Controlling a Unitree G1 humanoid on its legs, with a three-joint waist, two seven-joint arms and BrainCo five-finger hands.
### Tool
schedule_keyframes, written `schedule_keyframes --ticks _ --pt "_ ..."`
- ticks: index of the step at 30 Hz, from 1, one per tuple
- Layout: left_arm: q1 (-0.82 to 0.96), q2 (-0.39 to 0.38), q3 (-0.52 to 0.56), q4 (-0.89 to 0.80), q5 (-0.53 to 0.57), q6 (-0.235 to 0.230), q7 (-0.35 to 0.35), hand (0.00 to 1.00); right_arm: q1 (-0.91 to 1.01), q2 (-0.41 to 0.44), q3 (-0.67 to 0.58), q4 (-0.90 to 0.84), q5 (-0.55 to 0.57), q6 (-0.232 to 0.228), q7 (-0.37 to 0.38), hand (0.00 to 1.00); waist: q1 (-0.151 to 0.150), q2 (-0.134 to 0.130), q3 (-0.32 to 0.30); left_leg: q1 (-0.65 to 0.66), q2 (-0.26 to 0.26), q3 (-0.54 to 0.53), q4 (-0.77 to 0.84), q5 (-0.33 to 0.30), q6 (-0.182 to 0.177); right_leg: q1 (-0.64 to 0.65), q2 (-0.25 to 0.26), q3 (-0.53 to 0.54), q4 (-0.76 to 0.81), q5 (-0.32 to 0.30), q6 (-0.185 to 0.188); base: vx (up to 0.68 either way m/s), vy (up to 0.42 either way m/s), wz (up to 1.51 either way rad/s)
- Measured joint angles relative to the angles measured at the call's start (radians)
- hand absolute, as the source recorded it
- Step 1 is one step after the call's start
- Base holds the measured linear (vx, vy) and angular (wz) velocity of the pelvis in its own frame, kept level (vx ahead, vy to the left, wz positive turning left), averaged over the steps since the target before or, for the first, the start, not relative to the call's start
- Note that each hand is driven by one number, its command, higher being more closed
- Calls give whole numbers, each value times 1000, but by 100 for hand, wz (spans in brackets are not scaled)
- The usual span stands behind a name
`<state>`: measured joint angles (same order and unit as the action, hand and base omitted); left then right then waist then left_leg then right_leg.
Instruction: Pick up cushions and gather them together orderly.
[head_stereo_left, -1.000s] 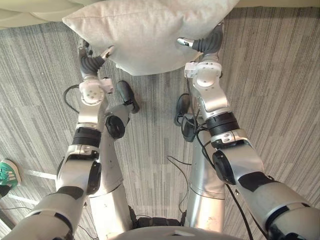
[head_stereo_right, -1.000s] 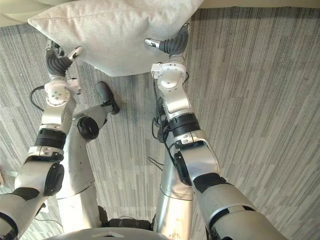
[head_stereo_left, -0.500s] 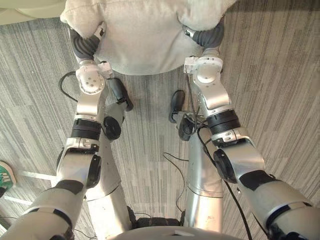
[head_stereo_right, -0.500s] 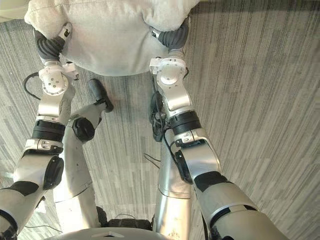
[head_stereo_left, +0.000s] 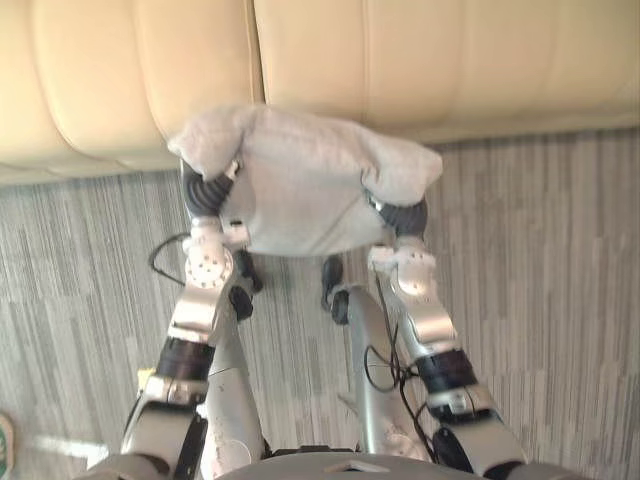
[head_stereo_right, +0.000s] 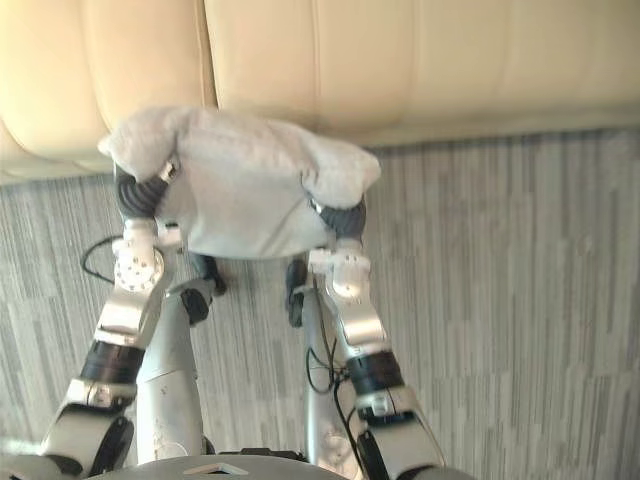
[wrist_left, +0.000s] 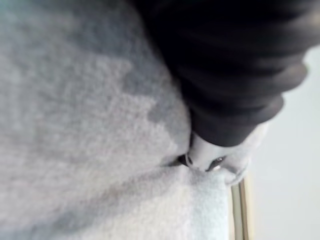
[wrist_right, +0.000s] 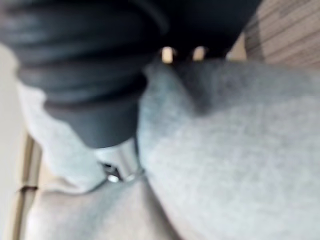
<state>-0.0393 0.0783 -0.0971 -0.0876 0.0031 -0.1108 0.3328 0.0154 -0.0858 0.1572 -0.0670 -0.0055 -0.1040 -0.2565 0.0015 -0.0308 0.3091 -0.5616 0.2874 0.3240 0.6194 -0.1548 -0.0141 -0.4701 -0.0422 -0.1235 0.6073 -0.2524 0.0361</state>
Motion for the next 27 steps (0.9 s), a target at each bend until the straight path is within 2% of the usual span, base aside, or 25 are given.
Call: schedule_keyframes --ticks 1,4,7,14,17,19,22,23,25,26,27 --pt "55 -1 -2 -13 0 -1 -16 100 44 6 1 -3 0 -1 25 100 1 -6 -39 45 -7 6 -25 -4 -4 52 0 -1 -42 1 6 99 32 0" --pt "123 -3 -5 -17 0 -8 -45 100 110 21 -3 -5 -1 -1 50 100 0 -10 -103 110 -22 12 -75 -6 -7 128 -1 -4 -117 10 0 139 25 4" --pt "167 -7 -2 -15 -1 -10 -63 100 140 39 -12 3 -4 0 79 100 -2 -8 -157 170 -32 22 -120 5 -8 215 13 3 -240 68 7 166 36 -8" --pt "194 -24 4 42 -1 -11 -101 100 135 39 -36 17 -32 0 103 100 -5 -11 -190 268 -56 1 -164 6 -4 364 31 73 -449 184 30 110 43 -28" --pt "205 -32 1 41 -1 -11 -107 100 130 38 -41 29 -32 0 103 100 -2 -8 -191 303 -59 -7 -165 -30 -11 366 29 105 -420 189 31 3 63 -39" --pt "214 -34 -3 45 -1 -11 -108 100 118 37 -43 63 -32 0 103 100 -5 -5 -189 316 -57 -23 -148 -63 -8 342 31 112 -335 183 40 -57 81 -27" --pt "222 -34 -4 64 -2 -9 -108 100 119 37 -41 85 -33 0 103 100 -19 -2 -186 337 -75 -32 -138 -88 2 238 1 107 -76 178 52 -118 82 14" --pt "222 -28 -7 63 -1 -8 -108 100 118 37 -41 85 -40 0 101 100 -23 8 -179 336 -93 -51 -135 -91 9 197 -15 104 7 187 56 -63 20 43" --pt "221 -15 -7 63 -1 -9 -103 100 117 37 -40 86 -41 0 101 100 -26 13 -175 333 -108 -76 -142 -86 26 189 -24 89 5 133 37 -46 -16 49" --pt "221 -4 -6 63 -1 -9 -96 100 113 39 -34 86 -41 0 101 100 -20 10 -173 330 -122 -91 -166 -80 35 188 -26 76 -39 92 35 -25 -57 48" --pt "220 6 -6 63 -1 -9 -95 100 106 38 -32 86 -41 0 101 100 -20 9 -173 326 -138 -108 -201 -71 45 187 -24 70 -100 77 34 27 -25 63"
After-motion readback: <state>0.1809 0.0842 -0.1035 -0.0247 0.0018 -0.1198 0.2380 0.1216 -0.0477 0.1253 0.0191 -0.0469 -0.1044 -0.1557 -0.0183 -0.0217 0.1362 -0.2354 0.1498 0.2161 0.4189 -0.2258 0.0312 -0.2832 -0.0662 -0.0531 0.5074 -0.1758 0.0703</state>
